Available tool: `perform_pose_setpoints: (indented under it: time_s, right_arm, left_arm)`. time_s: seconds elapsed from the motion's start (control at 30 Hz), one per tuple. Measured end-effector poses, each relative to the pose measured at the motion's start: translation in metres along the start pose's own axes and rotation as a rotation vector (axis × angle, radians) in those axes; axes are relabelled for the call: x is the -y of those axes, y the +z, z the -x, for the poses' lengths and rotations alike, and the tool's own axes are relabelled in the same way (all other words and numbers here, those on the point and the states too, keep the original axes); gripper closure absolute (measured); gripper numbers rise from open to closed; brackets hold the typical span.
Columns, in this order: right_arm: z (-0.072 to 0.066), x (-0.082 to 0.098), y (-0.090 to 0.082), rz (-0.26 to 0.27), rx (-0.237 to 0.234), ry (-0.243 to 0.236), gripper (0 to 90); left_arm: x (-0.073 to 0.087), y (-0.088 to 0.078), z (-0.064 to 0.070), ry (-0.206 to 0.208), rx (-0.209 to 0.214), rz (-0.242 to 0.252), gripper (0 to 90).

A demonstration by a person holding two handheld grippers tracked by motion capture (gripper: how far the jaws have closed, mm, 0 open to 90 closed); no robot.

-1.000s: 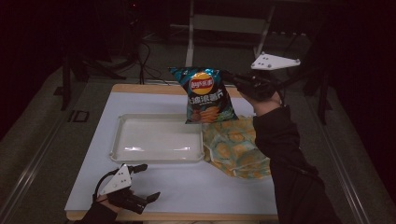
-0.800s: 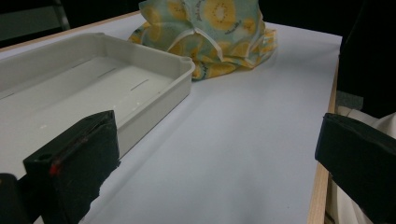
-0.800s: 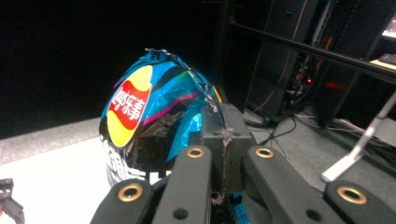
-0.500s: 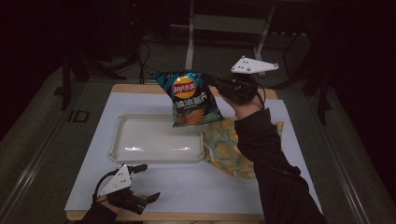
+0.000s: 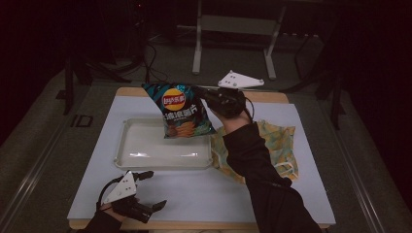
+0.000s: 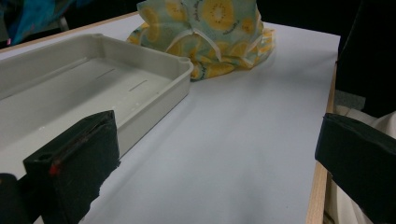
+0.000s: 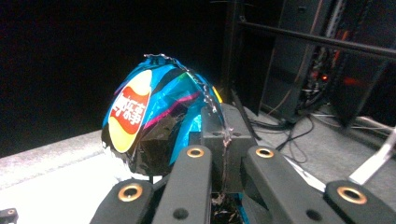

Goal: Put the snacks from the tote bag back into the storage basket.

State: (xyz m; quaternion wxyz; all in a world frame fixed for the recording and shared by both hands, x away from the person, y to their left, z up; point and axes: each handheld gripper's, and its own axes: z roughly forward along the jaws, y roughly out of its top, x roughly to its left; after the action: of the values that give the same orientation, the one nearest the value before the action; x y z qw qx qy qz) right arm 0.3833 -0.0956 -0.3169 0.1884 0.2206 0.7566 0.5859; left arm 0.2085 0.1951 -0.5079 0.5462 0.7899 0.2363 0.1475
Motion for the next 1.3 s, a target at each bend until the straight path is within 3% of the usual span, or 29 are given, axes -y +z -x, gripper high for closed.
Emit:
perform_pose_setpoints:
  time_s: [0.13, 0.43, 0.77, 1.13, 1.3]
  right_arm:
    - [-0.008, 0.01, 0.012, -0.006, 0.003, 0.015, 90.0]
    - [-0.019, 0.035, 0.041, -0.032, -0.041, 0.072, 90.0]
    - [-0.029, 0.065, 0.058, -0.083, -0.075, 0.108, 90.0]
    - [-0.018, 0.087, 0.055, -0.15, -0.097, 0.143, 90.0]
    - [-0.009, 0.096, 0.055, -0.171, -0.084, 0.171, 90.0]
  left_arm:
    - [0.0, 0.0, 0.0, -0.001, 0.001, 0.001, 0.3]
    - [0.0, 0.0, 0.001, 0.004, 0.004, 0.001, 0.3]
    - [0.0, 0.0, 0.001, 0.008, 0.008, 0.001, 0.3]
    - [0.0, 0.001, 0.001, 0.003, 0.004, 0.003, 0.3]
    - [0.0, 0.001, 0.0, 0.005, 0.003, 0.001, 0.3]
